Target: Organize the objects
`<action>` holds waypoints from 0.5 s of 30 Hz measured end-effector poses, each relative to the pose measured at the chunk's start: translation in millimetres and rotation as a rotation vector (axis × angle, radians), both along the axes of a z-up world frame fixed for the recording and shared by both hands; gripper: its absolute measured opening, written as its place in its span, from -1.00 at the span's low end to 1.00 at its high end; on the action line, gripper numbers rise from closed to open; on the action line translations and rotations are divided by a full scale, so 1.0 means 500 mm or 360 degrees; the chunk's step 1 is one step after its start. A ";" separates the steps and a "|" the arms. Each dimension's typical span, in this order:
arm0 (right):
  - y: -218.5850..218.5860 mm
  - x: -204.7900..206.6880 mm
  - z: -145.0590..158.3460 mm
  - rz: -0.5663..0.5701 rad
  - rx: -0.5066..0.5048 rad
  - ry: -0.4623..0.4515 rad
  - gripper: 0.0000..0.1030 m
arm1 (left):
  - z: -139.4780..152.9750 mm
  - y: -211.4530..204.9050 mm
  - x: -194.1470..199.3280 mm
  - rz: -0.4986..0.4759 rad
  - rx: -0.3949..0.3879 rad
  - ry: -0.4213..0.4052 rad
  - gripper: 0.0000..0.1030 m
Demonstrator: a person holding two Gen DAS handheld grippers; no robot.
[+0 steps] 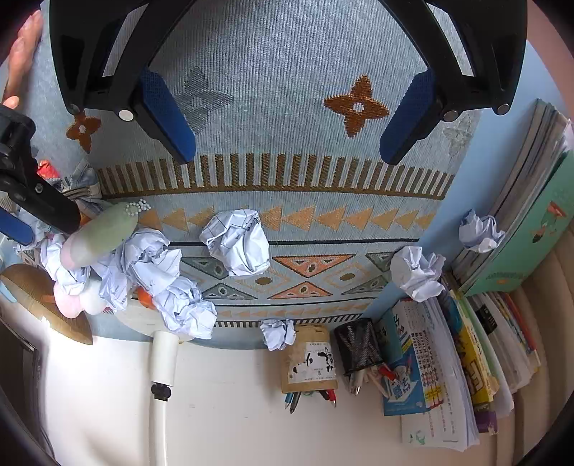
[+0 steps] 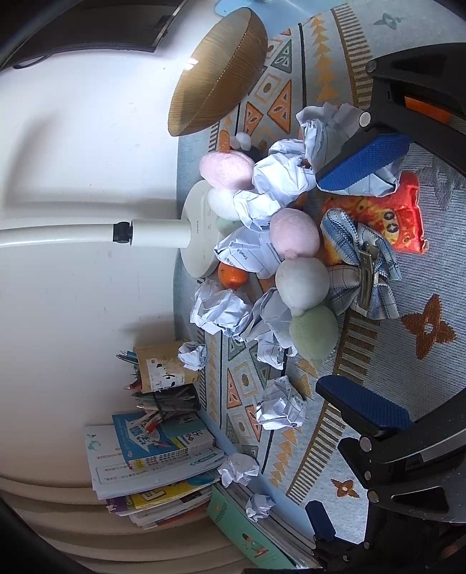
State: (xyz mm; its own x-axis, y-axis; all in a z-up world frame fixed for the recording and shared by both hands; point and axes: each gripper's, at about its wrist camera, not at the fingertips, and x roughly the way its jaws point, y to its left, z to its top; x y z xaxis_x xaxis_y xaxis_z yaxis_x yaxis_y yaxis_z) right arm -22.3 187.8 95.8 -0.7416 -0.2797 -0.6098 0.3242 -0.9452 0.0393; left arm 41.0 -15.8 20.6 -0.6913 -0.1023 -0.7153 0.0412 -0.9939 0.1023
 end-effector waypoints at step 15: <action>-0.017 0.004 -0.001 0.0030 0.0055 0.0028 1.00 | -0.003 0.002 0.001 -0.0004 -0.0022 -0.0015 0.99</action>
